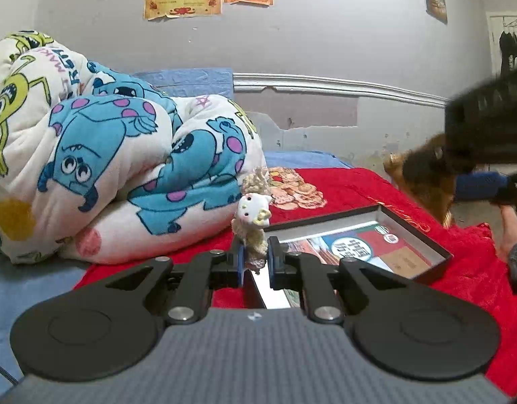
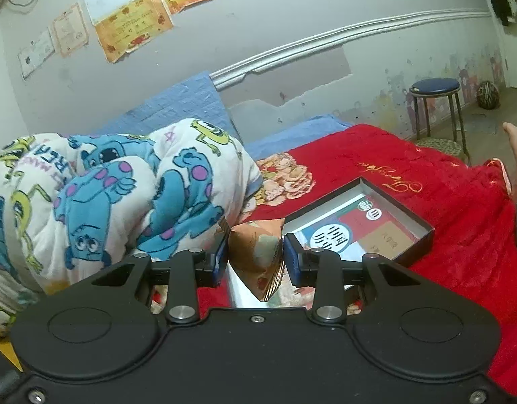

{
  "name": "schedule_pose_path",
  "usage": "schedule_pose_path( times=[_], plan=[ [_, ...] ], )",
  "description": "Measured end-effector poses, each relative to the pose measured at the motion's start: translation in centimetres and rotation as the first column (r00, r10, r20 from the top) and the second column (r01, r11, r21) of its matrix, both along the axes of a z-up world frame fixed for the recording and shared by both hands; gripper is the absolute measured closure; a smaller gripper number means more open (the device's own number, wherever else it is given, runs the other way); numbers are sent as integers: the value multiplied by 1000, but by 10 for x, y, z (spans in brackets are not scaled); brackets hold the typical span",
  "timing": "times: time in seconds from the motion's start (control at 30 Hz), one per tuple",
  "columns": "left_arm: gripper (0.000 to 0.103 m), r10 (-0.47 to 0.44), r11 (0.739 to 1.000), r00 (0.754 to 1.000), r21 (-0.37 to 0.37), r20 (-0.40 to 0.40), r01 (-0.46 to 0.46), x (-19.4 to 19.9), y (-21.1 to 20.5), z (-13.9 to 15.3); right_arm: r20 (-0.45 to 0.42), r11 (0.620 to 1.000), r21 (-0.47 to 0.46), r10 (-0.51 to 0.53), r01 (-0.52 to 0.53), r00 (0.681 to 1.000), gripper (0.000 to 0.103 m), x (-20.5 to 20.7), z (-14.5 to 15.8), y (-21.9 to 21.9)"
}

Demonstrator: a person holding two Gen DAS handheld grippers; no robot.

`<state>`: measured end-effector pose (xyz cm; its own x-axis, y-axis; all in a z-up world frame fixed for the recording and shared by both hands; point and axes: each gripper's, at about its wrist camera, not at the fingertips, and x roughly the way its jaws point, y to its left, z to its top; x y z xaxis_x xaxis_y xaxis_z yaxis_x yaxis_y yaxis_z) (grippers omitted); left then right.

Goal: Organize objects
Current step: 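Lift both held items and carry them over the open black box, then lower both items onto the textbook in the box and open both tools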

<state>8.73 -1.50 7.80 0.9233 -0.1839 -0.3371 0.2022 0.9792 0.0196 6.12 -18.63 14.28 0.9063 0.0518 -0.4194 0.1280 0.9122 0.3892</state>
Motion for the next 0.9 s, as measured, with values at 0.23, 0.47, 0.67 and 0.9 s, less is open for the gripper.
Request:
schedule_pose_path(
  times=[0.23,0.47,0.67,0.9],
  plan=[
    [85,-39,999,991,-31,-125,36,56,-17,-8,-65,1000,18,16,-15,998,69,38,-33,-18],
    [85,-86,996,957,-58,-278,73,94,-22,-54,-181,998,55,32,-23,983,69,80,-93,-32],
    [85,-96,995,937,-34,-336,90,107,-27,-80,-228,997,62,57,-44,972,69,108,-126,-34],
    [85,-108,994,911,-72,-398,86,122,-24,-87,-256,995,-25,86,-96,963,69,134,-135,-21]
  ],
)
